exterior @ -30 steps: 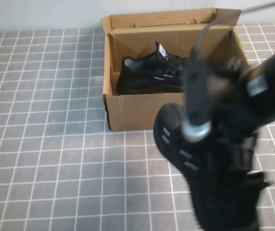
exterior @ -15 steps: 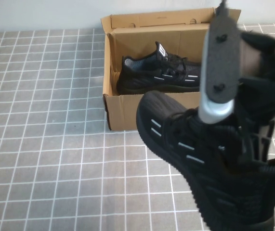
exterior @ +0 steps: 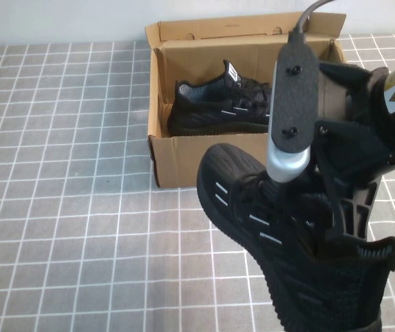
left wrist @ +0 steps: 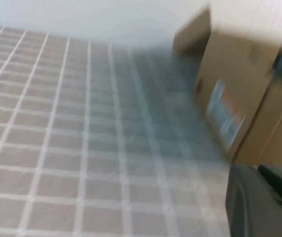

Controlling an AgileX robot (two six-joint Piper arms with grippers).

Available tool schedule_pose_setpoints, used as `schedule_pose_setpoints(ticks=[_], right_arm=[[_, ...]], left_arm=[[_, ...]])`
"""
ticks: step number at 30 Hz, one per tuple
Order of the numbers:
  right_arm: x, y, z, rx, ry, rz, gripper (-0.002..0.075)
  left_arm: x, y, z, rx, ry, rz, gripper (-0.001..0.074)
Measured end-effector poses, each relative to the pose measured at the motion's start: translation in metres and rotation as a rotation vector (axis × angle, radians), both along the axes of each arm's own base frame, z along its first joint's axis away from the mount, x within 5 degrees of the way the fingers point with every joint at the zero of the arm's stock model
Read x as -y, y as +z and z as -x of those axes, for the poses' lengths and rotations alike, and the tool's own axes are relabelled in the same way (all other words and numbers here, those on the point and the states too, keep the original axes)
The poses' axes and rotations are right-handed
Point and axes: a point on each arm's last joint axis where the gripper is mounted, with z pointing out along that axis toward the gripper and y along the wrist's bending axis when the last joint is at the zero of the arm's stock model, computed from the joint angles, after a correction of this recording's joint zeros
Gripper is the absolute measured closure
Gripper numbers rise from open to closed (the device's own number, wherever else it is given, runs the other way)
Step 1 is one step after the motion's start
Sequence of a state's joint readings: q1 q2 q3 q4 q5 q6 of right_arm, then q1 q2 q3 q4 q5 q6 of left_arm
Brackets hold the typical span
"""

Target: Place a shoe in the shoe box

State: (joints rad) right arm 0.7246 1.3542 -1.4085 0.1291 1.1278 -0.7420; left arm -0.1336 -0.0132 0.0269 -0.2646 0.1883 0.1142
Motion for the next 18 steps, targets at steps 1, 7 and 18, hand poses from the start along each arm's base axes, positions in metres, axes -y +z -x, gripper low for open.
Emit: schedule_pose_setpoints(ticks=[1,7,18], right_arm=[[0.0,0.0,0.0,-0.002,-0.004,-0.002,0.0724],[0.0,0.0,0.0,-0.013,-0.019,-0.006,0.0724],[0.0,0.001,-0.001,-0.014,-0.039,-0.022,0.0724]], left_arm=[[0.0,0.003,0.0,0.021,0.006,0.082,0.0736],[-0.007,0.02,-0.001,0.161,0.072,0.393,0.0736],[0.017,0.094,-0.011,-0.134,-0.133,0.264,0.0736]])
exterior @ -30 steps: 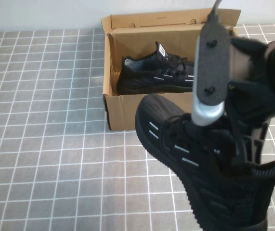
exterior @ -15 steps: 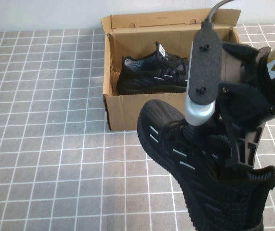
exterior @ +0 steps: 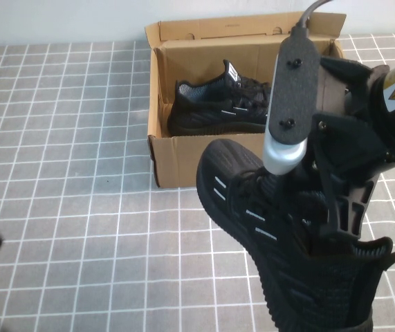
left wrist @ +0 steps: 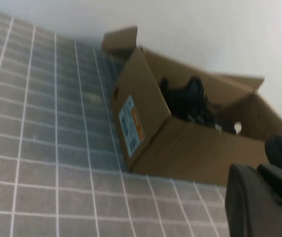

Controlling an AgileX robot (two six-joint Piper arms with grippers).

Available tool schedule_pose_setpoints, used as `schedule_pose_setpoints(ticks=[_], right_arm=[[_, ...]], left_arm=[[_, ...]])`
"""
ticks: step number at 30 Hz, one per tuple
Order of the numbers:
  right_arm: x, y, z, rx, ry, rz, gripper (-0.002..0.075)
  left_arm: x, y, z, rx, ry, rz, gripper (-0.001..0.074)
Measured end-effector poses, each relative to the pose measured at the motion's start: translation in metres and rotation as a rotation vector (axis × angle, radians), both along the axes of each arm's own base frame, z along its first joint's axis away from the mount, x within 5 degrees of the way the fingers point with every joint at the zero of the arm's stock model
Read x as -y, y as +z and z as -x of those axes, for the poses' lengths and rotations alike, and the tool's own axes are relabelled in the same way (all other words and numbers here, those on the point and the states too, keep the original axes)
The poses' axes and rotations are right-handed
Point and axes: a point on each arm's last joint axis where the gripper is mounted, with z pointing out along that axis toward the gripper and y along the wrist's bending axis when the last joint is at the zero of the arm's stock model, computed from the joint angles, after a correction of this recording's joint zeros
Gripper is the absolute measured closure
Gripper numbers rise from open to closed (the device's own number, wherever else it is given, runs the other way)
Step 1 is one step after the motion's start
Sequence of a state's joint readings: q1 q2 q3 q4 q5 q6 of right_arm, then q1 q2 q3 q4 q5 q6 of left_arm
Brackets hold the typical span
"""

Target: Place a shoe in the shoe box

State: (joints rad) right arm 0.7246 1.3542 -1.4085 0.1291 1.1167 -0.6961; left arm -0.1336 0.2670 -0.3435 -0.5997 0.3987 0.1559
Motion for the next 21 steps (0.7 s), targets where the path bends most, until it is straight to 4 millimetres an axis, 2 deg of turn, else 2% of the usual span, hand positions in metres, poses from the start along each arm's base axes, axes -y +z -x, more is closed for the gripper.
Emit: schedule_pose_setpoints(ticks=[4,9,14,21], right_arm=[[0.0,0.0,0.0,-0.001,-0.001,0.0,0.0724],[0.0,0.0,0.0,-0.001,-0.002,0.002,0.0724],[0.0,0.0,0.0,0.001,-0.004,-0.001,0.0724],[0.002,0.002,-0.007,0.063,-0.042,0.0,0.0724]], left_arm=[[0.013,0.031,-0.031,-0.157,-0.141,-0.165,0.0736],[0.029,0.053,-0.075,-0.277,-0.363,-0.349,0.0736],[0.048,0.071,-0.112,-0.264,-0.654,-0.456,0.0736],[0.069,0.084,-0.156,-0.145,-0.966,-0.474,0.0736]])
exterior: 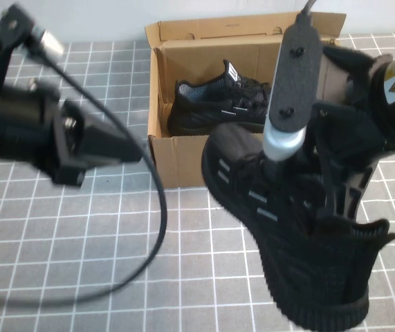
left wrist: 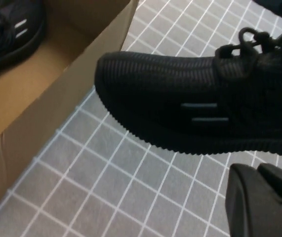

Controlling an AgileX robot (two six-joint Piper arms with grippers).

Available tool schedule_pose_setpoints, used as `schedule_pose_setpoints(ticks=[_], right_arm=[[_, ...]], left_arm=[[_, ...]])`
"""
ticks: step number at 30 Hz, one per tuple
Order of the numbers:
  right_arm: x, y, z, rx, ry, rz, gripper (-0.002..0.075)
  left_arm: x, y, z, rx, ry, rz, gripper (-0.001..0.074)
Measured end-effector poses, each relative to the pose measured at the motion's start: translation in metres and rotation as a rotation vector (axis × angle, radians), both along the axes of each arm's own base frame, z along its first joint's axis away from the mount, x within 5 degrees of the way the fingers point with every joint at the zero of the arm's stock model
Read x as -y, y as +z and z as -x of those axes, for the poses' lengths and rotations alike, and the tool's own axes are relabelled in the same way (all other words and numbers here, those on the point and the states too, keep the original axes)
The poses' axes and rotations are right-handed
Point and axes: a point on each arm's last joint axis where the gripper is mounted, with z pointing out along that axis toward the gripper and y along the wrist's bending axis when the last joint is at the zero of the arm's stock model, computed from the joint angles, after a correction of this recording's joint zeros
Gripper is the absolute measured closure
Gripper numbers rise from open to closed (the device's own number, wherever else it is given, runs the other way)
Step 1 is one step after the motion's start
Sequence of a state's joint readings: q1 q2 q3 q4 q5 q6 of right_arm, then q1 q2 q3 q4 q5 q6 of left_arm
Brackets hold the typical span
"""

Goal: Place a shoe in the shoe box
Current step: Place the shoe in the shoe box

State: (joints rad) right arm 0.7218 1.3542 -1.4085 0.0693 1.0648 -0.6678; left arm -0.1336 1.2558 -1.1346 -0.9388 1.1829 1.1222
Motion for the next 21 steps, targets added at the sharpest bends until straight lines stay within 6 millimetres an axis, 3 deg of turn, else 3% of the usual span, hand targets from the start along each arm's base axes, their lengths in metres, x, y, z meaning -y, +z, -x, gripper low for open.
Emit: schedule_pose_setpoints(ticks=[5,11,16,21], right_arm=[[0.012,0.003,-0.016,0.044,-0.075,-0.026,0.0724],[0.022,0.008,-0.049,0.055,-0.169,-0.031,0.0724],[0.013,0.016,-0.073,0.083,-0.126,0.001,0.0724],[-0.001,0.025,-0.08,0.103,0.09,0.039,0.0724]], left_arm=[[0.008,0.008,-0.037,0.032,-0.058,0.032,0.0736],[0.014,0.007,-0.076,0.056,-0.074,0.028,0.0736],[0.016,0.017,-0.093,0.107,-0.08,0.03,0.0736],[0.029,0.024,-0.093,0.155,-0.131,-0.011,0.0736]])
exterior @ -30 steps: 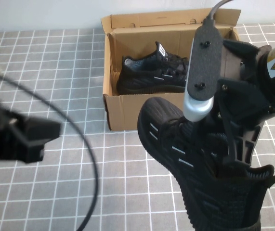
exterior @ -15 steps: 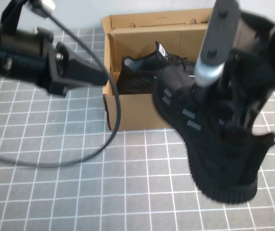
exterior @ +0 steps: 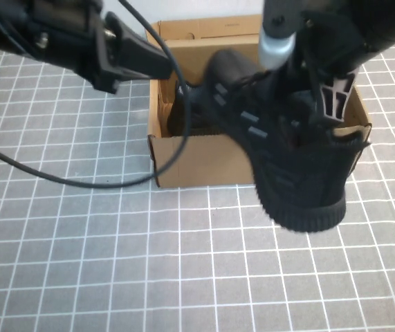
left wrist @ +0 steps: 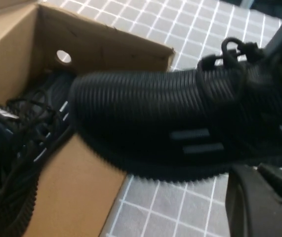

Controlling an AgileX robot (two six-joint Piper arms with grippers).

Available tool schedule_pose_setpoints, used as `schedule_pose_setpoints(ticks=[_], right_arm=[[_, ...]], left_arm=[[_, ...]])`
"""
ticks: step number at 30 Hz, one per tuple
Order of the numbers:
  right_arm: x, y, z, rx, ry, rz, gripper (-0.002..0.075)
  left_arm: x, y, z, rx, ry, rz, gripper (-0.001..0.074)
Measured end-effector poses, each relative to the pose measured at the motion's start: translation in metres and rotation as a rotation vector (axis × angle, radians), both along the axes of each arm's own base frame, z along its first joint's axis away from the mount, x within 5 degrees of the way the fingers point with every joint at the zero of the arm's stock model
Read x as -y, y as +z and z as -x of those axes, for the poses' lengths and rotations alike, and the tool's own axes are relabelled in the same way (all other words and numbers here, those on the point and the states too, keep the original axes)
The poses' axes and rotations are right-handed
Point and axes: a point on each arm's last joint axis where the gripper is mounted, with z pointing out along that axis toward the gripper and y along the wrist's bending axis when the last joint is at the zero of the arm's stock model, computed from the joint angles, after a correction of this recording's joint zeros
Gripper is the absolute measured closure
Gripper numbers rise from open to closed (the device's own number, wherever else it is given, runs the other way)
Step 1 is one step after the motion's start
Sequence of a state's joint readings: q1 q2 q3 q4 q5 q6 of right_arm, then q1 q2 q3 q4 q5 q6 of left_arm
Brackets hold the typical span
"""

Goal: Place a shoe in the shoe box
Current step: Place the shoe in the shoe box

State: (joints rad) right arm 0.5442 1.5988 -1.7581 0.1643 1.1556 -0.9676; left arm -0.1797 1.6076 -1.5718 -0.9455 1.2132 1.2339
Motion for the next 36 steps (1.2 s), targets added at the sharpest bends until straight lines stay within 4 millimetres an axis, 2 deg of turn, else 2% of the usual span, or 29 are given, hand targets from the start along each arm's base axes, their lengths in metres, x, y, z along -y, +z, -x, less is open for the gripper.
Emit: schedule_pose_setpoints(ticks=[5,9,11,16,19,24,32,36], right_arm=[[-0.009,0.005,0.009,0.03,0.294,0.023,0.0724],[-0.01,0.005,0.011,0.064,0.373,0.045,0.0724],[-0.009,0.005,0.011,0.085,0.398,0.071,0.0724],[-0.009,0.004,0.01,0.121,0.442,0.103,0.0724],[-0.009,0.004,0.01,0.129,0.452,0.108,0.0724],[-0.01,0.005,0.011,0.148,0.49,0.109,0.0725],[-0.012,0.006,0.013,0.178,0.553,0.099,0.0725],[-0.012,0.006,0.013,0.182,0.564,0.099,0.0725]], left_arm=[[0.02,-0.007,0.005,0.017,-0.078,-0.092,0.0736],[0.026,-0.01,0.008,0.019,-0.106,-0.119,0.0686],[0.029,-0.01,0.01,0.026,-0.12,-0.124,0.06],[0.042,-0.011,0.016,0.078,-0.199,-0.133,0.0305],[0.049,-0.009,0.02,0.093,-0.235,-0.111,0.0232],[0.055,-0.008,0.023,0.151,-0.295,-0.101,0.0207],[0.061,-0.017,0.017,0.141,-0.318,-0.086,0.0228],[0.073,-0.023,0.02,0.126,-0.356,-0.092,0.023]])
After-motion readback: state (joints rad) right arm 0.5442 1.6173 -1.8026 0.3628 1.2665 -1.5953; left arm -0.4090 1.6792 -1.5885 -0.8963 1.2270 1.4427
